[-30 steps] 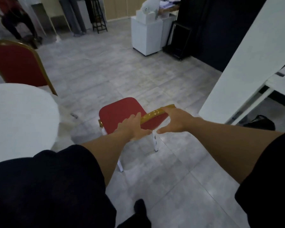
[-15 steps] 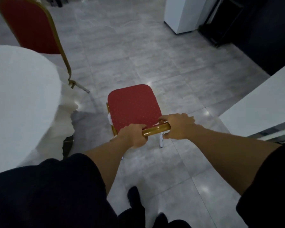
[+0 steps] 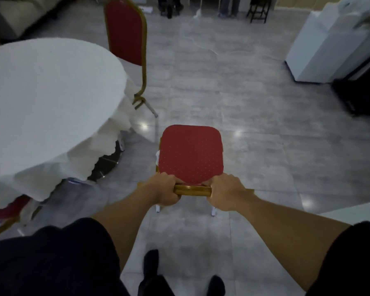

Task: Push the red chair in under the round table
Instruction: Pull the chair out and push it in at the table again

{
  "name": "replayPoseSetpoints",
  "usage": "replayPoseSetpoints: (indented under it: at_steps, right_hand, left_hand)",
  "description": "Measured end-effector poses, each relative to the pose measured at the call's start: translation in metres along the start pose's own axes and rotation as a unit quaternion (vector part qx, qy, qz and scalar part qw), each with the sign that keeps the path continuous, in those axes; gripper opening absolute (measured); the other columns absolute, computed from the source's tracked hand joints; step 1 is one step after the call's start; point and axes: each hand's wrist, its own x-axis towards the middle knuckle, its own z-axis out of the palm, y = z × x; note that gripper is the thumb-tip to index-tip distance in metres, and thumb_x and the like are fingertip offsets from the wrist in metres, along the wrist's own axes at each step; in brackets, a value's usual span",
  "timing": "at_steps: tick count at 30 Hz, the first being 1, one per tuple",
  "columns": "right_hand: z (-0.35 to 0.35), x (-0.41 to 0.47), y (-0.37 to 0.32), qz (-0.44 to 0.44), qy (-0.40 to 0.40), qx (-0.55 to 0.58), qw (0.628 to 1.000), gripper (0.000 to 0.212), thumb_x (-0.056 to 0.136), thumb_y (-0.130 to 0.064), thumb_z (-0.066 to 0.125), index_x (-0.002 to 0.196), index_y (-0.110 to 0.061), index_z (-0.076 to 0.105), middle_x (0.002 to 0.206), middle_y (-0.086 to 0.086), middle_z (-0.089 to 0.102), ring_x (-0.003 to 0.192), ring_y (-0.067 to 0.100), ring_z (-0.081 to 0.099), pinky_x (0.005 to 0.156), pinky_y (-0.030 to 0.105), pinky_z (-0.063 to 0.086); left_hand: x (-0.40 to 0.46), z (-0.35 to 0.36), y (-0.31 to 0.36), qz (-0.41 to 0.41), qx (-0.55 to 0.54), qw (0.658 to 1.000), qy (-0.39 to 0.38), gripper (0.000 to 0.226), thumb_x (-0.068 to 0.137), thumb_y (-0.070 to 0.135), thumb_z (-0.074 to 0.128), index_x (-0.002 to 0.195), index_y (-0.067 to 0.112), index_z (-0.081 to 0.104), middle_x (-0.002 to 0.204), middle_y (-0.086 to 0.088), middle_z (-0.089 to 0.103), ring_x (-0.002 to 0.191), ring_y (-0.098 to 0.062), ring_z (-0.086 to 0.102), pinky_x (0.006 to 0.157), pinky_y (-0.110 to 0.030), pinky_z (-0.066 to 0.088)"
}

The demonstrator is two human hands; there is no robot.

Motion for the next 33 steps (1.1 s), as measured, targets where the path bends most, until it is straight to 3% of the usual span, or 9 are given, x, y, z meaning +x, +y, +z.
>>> replayPoseSetpoints:
  at_steps: [6,10,12,16,21,24,28,33]
  right_hand:
    - [-0.011,0.006,0.026,-0.077,-0.017,-0.041,0.996,0.034,0.091,-0.021,0.061,0.114,-0.041,0.075,0.083,-0.008,0.071,0.073,0.016,0.063,0.071,0.030,0.050]
    - [-0.025,0.016,0.030,-0.128,-0.025,-0.079,0.988,0.028,0.093,-0.020,0.058,0.097,-0.044,0.072,0.078,-0.010,0.072,0.060,0.005,0.054,0.060,0.026,0.041]
    - [-0.034,0.025,0.030,-0.145,-0.031,-0.090,0.985,0.028,0.093,-0.020,0.057,0.090,-0.046,0.068,0.079,-0.010,0.072,0.062,0.006,0.055,0.057,0.025,0.038]
    - [-0.045,0.045,0.032,-0.178,-0.028,-0.115,0.977,0.033,0.093,-0.023,0.059,0.077,-0.052,0.058,0.077,-0.013,0.063,0.073,0.017,0.061,0.067,0.030,0.046]
    - [-0.049,0.064,0.030,-0.230,-0.040,-0.155,0.960,0.041,0.089,-0.023,0.060,0.069,-0.059,0.052,0.080,-0.010,0.071,0.076,0.019,0.069,0.073,0.036,0.058]
    - [-0.058,0.077,0.031,-0.265,-0.052,-0.175,0.947,0.032,0.087,-0.018,0.058,0.075,-0.048,0.060,0.081,-0.007,0.073,0.076,0.021,0.070,0.075,0.037,0.057]
    - [-0.075,0.095,0.036,-0.321,-0.074,-0.198,0.923,0.027,0.086,-0.017,0.055,0.072,-0.040,0.058,0.081,-0.005,0.068,0.076,0.023,0.065,0.077,0.038,0.057]
    - [-0.084,0.108,0.045,-0.375,-0.080,-0.216,0.898,0.030,0.085,-0.014,0.051,0.089,-0.036,0.071,0.085,-0.001,0.069,0.078,0.027,0.066,0.074,0.039,0.057]
  left_hand:
    - [-0.016,0.020,0.029,-0.052,-0.069,0.996,0.028,0.027,0.089,0.033,0.060,0.111,0.036,0.076,0.104,0.000,0.077,0.098,-0.027,0.070,0.092,-0.040,0.057]
    - [-0.015,0.030,0.036,-0.095,-0.116,0.987,0.052,0.016,0.079,0.042,0.055,0.091,0.044,0.066,0.096,0.002,0.076,0.091,-0.027,0.071,0.091,-0.046,0.061]
    - [-0.010,0.032,0.035,-0.107,-0.133,0.984,0.058,0.026,0.077,0.043,0.052,0.096,0.040,0.070,0.094,0.002,0.076,0.090,-0.027,0.072,0.090,-0.047,0.061]
    - [-0.004,0.035,0.034,-0.128,-0.157,0.975,0.089,0.040,0.076,0.048,0.047,0.105,0.042,0.073,0.095,0.004,0.076,0.090,-0.027,0.072,0.089,-0.047,0.062]
    - [-0.008,0.037,0.044,-0.187,-0.175,0.961,0.103,0.049,0.079,0.049,0.045,0.118,0.036,0.073,0.105,-0.002,0.075,0.097,-0.031,0.071,0.093,-0.048,0.061]
    - [-0.005,0.035,0.051,-0.225,-0.184,0.950,0.113,0.049,0.081,0.047,0.047,0.121,0.033,0.073,0.108,-0.004,0.074,0.101,-0.033,0.071,0.094,-0.048,0.060]
    - [0.002,0.033,0.067,-0.277,-0.205,0.929,0.136,0.052,0.082,0.042,0.049,0.131,0.049,0.067,0.110,-0.001,0.075,0.104,-0.032,0.070,0.097,-0.049,0.058]
    - [0.014,0.039,0.094,-0.315,-0.219,0.909,0.164,0.049,0.091,0.031,0.056,0.136,0.045,0.069,0.114,-0.002,0.077,0.107,-0.031,0.069,0.095,-0.037,0.051]
